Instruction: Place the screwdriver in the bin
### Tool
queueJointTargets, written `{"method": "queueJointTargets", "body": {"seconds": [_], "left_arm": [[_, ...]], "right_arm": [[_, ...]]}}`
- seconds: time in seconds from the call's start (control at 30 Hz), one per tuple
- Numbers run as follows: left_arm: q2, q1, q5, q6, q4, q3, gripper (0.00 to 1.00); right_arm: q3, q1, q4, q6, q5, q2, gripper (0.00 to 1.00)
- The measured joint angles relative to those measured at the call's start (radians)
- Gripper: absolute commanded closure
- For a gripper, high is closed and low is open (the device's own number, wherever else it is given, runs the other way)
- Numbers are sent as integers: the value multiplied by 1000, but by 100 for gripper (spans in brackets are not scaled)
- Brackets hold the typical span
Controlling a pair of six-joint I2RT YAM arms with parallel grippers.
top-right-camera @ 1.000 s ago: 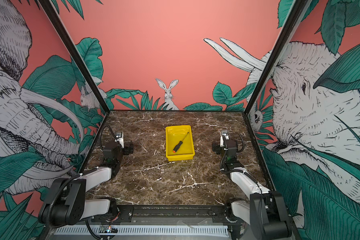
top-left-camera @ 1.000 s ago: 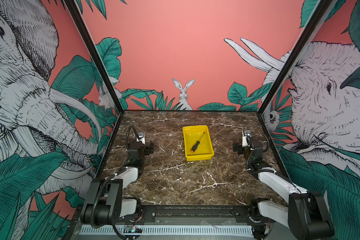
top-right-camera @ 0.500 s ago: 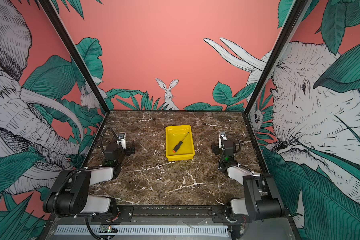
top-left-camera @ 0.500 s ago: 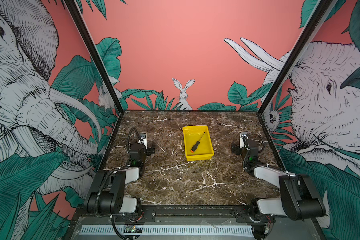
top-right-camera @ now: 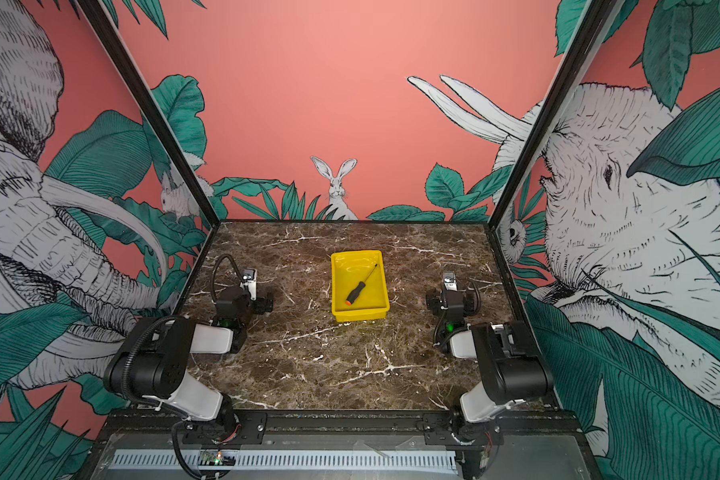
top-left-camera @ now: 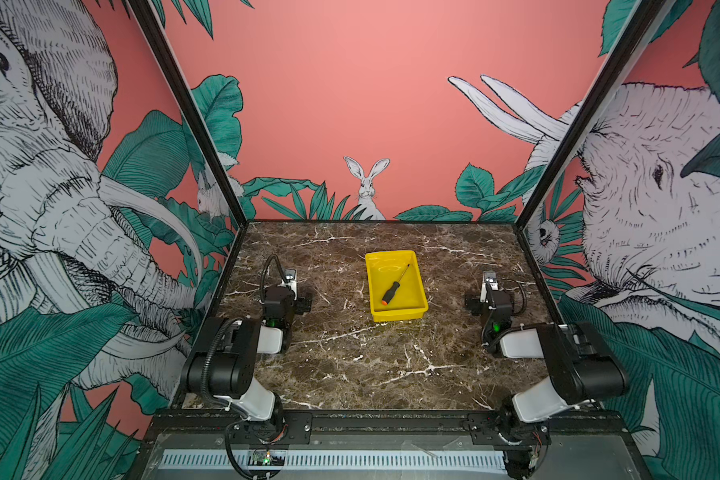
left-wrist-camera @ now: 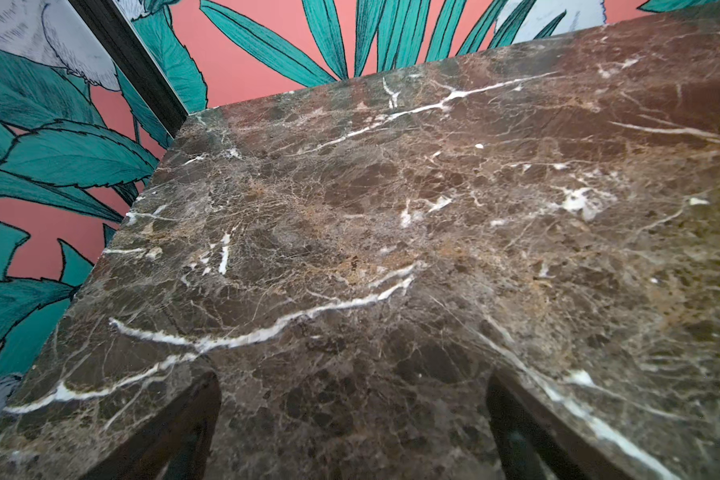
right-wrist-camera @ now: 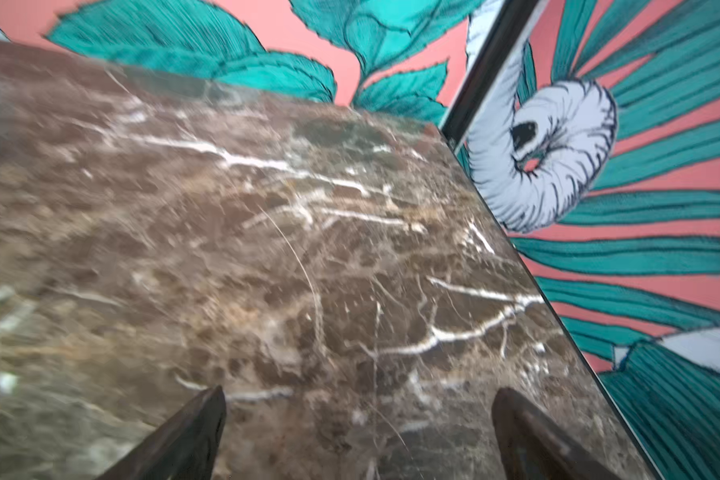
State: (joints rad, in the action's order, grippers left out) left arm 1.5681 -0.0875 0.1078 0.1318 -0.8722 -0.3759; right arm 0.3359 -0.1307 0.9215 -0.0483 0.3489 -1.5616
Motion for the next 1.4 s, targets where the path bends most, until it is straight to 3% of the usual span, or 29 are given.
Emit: {"method": "queueJointTargets", "body": {"seconds": [0.37,0.6,1.4], "left_arm": [[0,32,-30,-10,3,-27,0],[0,34,-40,-11,5,-27,0],[0,34,-44,-11,6,-28,0]], "right_arm": [[-8,0,92,0,40,-7,1],[-80,-1,194,-38,-75,-8,1],[-49,-2,171,-38,-64,-8,1]]}}
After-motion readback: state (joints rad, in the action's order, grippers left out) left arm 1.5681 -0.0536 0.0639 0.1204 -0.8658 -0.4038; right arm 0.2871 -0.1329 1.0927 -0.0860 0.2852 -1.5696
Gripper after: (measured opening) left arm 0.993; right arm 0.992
